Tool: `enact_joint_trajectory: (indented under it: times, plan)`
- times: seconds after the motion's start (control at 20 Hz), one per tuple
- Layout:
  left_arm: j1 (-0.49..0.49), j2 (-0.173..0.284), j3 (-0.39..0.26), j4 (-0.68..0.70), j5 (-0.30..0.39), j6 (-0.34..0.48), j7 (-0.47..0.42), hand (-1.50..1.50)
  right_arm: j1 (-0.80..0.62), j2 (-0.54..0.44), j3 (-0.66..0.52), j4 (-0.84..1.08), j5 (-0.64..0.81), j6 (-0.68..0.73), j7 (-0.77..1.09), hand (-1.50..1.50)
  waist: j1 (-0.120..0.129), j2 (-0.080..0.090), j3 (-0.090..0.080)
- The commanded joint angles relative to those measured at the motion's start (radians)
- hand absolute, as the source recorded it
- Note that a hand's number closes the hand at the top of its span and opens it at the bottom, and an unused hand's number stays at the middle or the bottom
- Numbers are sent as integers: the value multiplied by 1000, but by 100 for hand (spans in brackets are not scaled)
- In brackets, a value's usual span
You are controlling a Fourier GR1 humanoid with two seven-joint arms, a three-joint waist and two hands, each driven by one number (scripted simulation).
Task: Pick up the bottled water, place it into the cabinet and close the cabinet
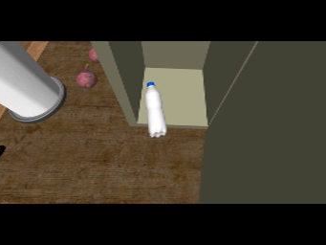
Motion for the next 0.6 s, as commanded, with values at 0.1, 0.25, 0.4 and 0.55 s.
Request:
enact_joint_trajectory:
  times: [0.1, 0.25, 0.4, 0.55]
  plan:
    - [57, 36, 56, -4, 43, -47, 3, -150, -102, 2, 78, -221, 137, -135, 132, 150, 15, -4, -3]
    - [72, 49, 78, 9, 55, -80, -5, -150, -161, 27, 160, -204, 147, -195, 179, 150, 7, 0, -2]
    - [91, 58, 103, 20, 65, -98, -13, -150, -236, 64, 218, -169, 155, -259, 213, 150, 18, -2, -4]
    - [109, 77, 128, 32, 76, -131, -14, -150, -329, 96, 281, -136, 171, -325, 268, 150, 28, 3, -2]
